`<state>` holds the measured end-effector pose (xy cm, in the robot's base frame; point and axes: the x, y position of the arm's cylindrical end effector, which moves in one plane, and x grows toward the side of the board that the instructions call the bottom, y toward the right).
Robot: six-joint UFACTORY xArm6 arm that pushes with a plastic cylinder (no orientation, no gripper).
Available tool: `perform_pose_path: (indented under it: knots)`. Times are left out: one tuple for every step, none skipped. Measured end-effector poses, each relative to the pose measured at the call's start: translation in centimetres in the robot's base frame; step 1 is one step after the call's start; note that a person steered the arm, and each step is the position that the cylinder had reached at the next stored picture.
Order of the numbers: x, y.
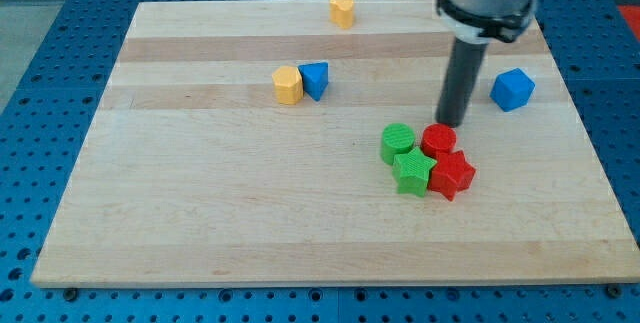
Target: Drag the blue cube parallel to the blue triangle
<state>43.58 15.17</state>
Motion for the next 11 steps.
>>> perform_pose_path:
  knots:
    - [0.8, 4.2]
    - [0.2, 8.1]
    - [-1.3, 9.7]
    - [-2.1, 9.0]
    - [-3.1, 7.7]
    - [-4.5, 7.8]
    - [-6.3, 8.0]
    - [-7.8, 8.0]
    - [-8.2, 7.7]
    - [-8.2, 5.8]
    - [-8.2, 3.7]
